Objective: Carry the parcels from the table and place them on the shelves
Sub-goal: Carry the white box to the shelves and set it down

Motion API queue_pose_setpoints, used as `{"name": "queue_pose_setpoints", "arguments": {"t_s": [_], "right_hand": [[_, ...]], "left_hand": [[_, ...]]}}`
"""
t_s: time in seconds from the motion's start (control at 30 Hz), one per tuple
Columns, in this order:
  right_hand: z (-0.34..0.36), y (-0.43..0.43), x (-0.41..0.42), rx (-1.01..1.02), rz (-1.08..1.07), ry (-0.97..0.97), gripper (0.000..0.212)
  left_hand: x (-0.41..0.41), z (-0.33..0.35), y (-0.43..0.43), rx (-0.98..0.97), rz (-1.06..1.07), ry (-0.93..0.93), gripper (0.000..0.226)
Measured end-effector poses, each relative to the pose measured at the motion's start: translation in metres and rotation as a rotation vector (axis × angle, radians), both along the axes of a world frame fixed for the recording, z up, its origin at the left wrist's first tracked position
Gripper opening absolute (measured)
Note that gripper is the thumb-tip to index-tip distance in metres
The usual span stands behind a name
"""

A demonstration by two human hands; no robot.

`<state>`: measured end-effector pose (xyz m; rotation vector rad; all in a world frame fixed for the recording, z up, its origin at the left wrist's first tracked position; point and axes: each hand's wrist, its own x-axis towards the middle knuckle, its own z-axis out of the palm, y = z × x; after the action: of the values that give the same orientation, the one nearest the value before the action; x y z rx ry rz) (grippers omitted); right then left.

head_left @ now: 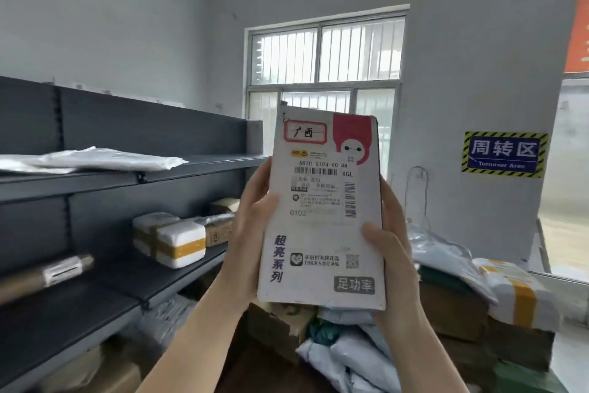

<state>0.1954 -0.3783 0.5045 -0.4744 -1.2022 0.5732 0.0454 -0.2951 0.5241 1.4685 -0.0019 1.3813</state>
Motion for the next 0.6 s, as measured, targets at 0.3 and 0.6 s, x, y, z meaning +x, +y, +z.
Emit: {"name": "queue_pose_setpoints", "arguments": {"t_s": [0.3, 0.6], "right_hand": [[-0.025, -0.078, -0.042, -0.086, 0.315, 0.023, 0.063], [-0.009, -0.169, -0.16, -0.087, 0.668, -0.049, 0.058]], "left_hand": [[-0.061, -0.029, -0.13, -0.141, 0.351, -0.013, 0.056], [-0.182, -0.019, -0.279, -0.178, 0.686, -0.108, 0.045]]}}
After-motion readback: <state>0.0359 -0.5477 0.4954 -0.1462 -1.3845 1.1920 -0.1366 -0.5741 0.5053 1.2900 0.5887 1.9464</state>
